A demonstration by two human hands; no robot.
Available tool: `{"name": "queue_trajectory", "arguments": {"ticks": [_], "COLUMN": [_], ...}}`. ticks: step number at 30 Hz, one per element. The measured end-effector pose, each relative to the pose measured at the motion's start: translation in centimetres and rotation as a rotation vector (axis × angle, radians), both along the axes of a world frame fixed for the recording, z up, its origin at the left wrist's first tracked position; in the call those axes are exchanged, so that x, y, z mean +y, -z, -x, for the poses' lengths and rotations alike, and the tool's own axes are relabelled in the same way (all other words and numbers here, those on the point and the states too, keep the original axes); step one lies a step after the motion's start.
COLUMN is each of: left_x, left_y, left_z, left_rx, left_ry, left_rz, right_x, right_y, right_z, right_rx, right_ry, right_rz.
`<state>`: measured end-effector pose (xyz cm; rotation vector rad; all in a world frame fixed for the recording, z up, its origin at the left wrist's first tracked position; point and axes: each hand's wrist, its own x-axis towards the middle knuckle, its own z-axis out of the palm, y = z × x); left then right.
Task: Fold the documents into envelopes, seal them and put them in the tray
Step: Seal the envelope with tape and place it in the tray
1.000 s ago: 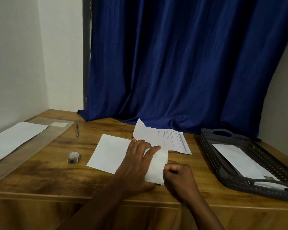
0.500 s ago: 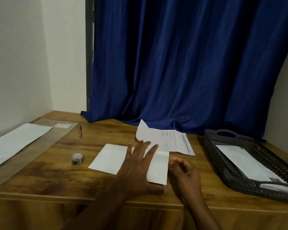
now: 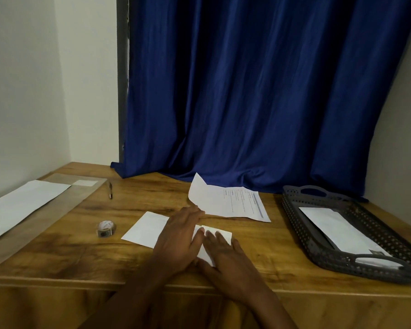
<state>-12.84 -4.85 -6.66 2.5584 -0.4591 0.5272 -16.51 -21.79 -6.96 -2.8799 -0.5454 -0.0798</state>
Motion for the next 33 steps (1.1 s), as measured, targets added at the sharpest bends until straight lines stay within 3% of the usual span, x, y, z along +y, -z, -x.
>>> {"name": "queue_trajectory", "arguments": {"ticks": [6, 12, 18, 22, 27, 33], "left_x": [3.6, 6.7, 9.3, 10.7, 13.7, 16.0], "left_y": [-0.1, -0.6, 0.1, 1.1, 0.7, 0.1], "left_z": [2.1, 5.5, 8.2, 9.3, 9.8, 10.3], "left_rx": [0.225, 0.298, 0.210, 0.098, 0.059, 0.032], "left_ry": [0.078, 0.160, 0.201, 0.196, 0.070, 0.085], "left_rz": [-0.337, -0.397, -0.474, -0.358, -0.196, 0.174], "right_x": [-0.1, -0.5, -1.4, -3.2, -5.1, -4.6], "right_y": [-0.5, -0.9, -0.9, 0.6, 2.3, 0.1], "right_z": [0.0, 0.8, 3.5, 4.6, 4.5, 4.6], "right_rx": [0.078, 0.073, 0.062, -0.104, -0.195, 0.021], "right_ry": [-0.001, -0.016, -0.079, -0.140, -0.193, -0.127], "right_rz": [0.028, 0.069, 0.103, 0.014, -0.282, -0.827]}}
